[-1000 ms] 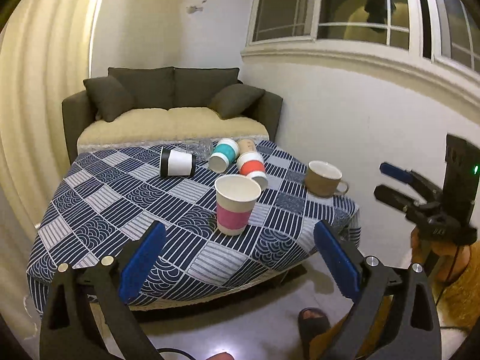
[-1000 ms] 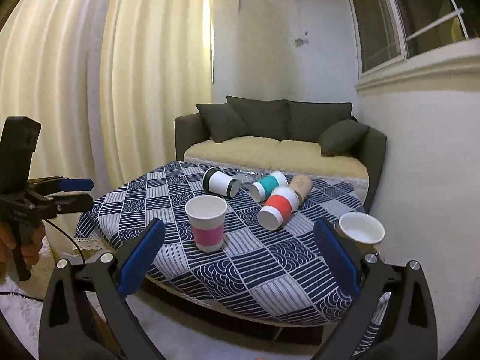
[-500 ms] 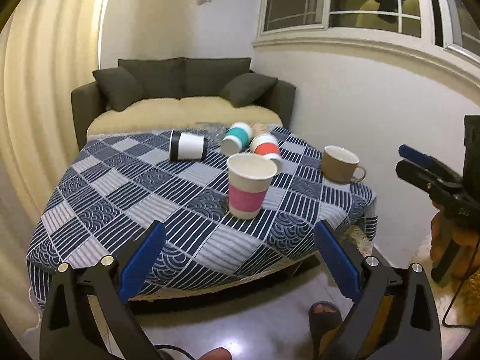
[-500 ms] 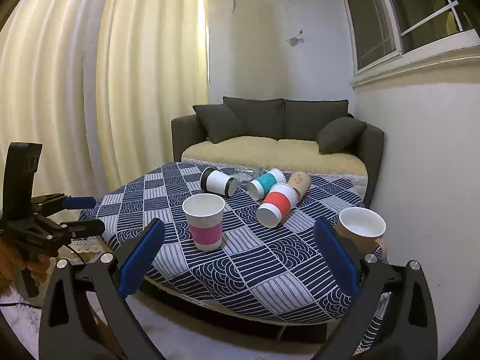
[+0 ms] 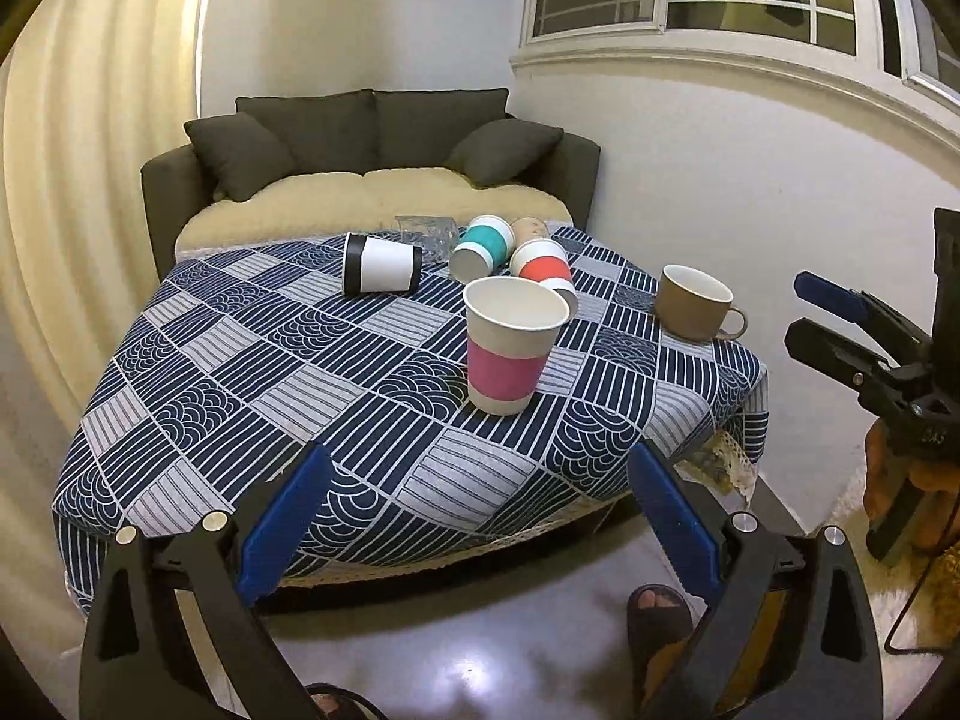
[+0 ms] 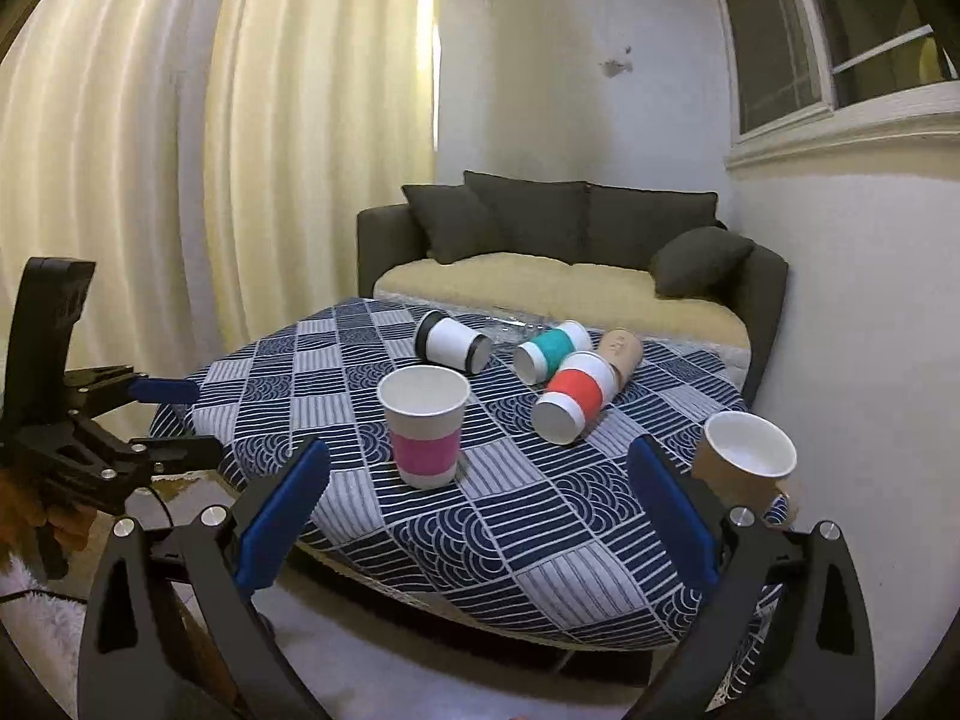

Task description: Flip cup upright

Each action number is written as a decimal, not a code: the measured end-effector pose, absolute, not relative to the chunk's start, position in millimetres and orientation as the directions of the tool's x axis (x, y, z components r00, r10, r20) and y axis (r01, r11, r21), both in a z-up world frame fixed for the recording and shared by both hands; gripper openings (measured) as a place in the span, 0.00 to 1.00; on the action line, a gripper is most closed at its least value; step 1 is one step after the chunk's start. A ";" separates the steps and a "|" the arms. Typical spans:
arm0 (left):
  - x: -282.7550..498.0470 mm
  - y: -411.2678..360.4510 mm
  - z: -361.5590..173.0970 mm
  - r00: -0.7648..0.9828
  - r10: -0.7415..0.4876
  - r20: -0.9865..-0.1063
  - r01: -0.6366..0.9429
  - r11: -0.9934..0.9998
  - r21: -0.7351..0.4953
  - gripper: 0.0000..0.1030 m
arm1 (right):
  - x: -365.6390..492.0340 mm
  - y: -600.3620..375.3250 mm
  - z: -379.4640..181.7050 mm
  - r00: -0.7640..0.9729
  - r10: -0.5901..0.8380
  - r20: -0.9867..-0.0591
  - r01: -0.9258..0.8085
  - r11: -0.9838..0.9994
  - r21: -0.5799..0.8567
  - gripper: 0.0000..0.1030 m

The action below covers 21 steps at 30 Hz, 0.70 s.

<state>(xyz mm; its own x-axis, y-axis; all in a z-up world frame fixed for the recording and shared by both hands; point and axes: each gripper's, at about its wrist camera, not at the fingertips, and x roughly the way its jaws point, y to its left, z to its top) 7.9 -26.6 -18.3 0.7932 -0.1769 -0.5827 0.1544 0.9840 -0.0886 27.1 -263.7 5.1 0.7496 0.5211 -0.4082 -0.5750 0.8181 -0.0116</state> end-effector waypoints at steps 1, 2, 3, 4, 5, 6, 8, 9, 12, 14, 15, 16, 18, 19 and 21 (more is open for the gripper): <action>8.4 -26.9 -19.0 0.791 -0.179 -0.585 0.156 0.984 -0.089 0.94 | 27.3 -262.6 4.0 0.749 0.518 -0.413 -0.575 0.818 -0.017 0.95; 8.9 -27.1 -19.6 0.788 -0.182 -0.588 0.159 0.983 -0.091 0.94 | 27.4 -261.9 3.5 0.747 0.519 -0.416 -0.577 0.816 -0.018 0.95; 9.3 -27.7 -20.0 0.788 -0.184 -0.588 0.162 0.983 -0.091 0.94 | 27.3 -261.7 3.3 0.745 0.522 -0.416 -0.579 0.815 -0.016 0.95; 9.1 -28.0 -19.9 0.789 -0.182 -0.587 0.161 0.983 -0.089 0.94 | 27.5 -261.6 3.0 0.744 0.523 -0.417 -0.581 0.814 -0.014 0.95; 9.2 -28.6 -20.1 0.789 -0.182 -0.586 0.162 0.983 -0.087 0.94 | 28.1 -261.4 2.9 0.742 0.523 -0.420 -0.581 0.814 -0.011 0.95; 9.0 -28.4 -20.4 0.789 -0.182 -0.587 0.162 0.983 -0.087 0.94 | 29.4 -262.1 2.4 0.741 0.521 -0.423 -0.577 0.817 -0.006 0.95; 9.1 -28.1 -20.4 0.791 -0.172 -0.587 0.152 0.985 -0.083 0.94 | 31.0 -264.1 2.5 0.742 0.520 -0.423 -0.573 0.820 0.005 0.95; 9.2 -27.1 -20.4 0.791 -0.174 -0.587 0.151 0.985 -0.088 0.94 | 31.4 -264.4 2.5 0.741 0.522 -0.423 -0.572 0.820 0.009 0.95; 9.3 -25.7 -20.5 0.790 -0.175 -0.588 0.148 0.984 -0.095 0.94 | 31.4 -264.7 2.4 0.740 0.523 -0.424 -0.572 0.820 0.013 0.95; 9.3 -25.4 -20.8 0.788 -0.176 -0.591 0.148 0.984 -0.095 0.94 | 30.5 -263.8 2.2 0.741 0.522 -0.424 -0.574 0.819 0.005 0.95; 9.6 -25.1 -20.5 0.787 -0.176 -0.591 0.148 0.984 -0.096 0.94 | 30.5 -263.5 1.9 0.738 0.524 -0.425 -0.577 0.817 0.006 0.95; 9.7 -25.1 -20.5 0.787 -0.177 -0.591 0.148 0.984 -0.097 0.94 | 30.2 -263.4 1.8 0.737 0.524 -0.426 -0.577 0.817 0.005 0.95; 9.8 -25.8 -20.5 0.786 -0.178 -0.591 0.150 0.984 -0.097 0.94 | 30.2 -263.4 1.8 0.738 0.522 -0.428 -0.576 0.817 0.004 0.95; 9.6 -26.1 -20.6 0.787 -0.177 -0.591 0.149 0.984 -0.095 0.94 | 30.2 -263.8 1.7 0.737 0.522 -0.429 -0.576 0.818 0.006 0.95; 9.4 -26.5 -21.0 0.785 -0.178 -0.593 0.153 0.984 -0.093 0.94 | 31.0 -264.3 1.4 0.736 0.522 -0.432 -0.575 0.818 0.010 0.95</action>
<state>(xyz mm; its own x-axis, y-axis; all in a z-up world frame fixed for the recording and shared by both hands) 9.4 -26.5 -21.0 0.7854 -0.1782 -0.5928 0.1528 0.9838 -0.0933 31.0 -264.3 1.4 0.7355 0.5219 -0.4321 -0.5746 0.8184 0.0104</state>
